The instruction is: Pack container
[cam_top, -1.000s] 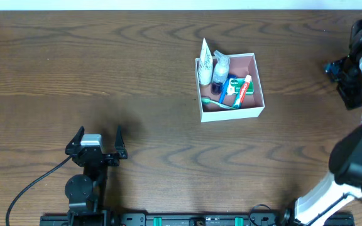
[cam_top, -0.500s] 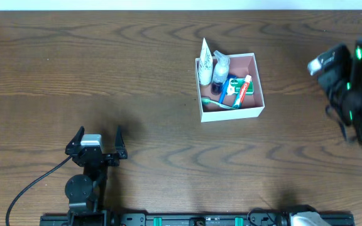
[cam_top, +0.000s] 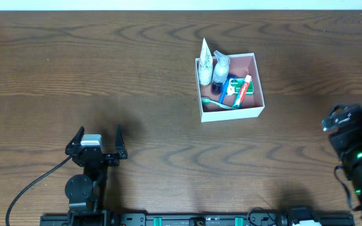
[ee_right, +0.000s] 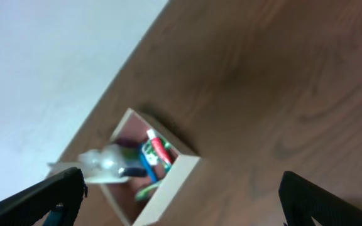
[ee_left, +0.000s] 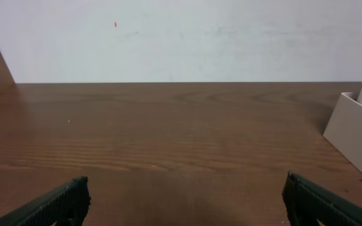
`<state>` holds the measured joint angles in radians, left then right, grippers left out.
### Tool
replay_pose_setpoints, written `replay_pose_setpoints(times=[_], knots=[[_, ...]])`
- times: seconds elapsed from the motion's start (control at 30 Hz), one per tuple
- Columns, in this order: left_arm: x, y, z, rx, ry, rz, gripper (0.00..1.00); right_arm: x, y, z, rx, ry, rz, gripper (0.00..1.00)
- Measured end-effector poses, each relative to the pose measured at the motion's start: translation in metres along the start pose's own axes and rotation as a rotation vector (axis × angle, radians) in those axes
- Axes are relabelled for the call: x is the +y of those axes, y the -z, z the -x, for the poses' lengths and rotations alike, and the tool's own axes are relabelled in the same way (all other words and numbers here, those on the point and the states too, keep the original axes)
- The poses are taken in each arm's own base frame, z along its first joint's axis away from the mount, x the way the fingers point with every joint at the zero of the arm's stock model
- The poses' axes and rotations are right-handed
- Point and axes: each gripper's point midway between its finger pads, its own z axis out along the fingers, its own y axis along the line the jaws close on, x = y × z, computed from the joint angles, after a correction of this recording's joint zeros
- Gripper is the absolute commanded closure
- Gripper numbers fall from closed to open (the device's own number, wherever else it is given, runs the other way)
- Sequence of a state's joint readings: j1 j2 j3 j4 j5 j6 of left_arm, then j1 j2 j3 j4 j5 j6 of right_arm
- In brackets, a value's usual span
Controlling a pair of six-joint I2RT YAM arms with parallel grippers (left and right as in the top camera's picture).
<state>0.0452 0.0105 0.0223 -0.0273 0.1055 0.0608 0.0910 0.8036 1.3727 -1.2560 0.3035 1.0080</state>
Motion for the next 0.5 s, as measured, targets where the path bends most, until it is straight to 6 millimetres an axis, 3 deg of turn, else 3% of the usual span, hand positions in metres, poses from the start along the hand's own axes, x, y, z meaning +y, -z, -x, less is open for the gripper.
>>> replay_pose_setpoints(times=[0.27, 0.5], knots=[[0.0, 0.0, 0.0, 0.0, 0.0, 0.0, 0.02, -0.005, -0.04, -0.016, -0.142, 0.039, 0.183, 0.01], [0.0, 0.0, 0.0, 0.001, 0.0, 0.0, 0.02, 0.002, -0.079, -0.048, -0.247, 0.37, 0.388, 0.01]])
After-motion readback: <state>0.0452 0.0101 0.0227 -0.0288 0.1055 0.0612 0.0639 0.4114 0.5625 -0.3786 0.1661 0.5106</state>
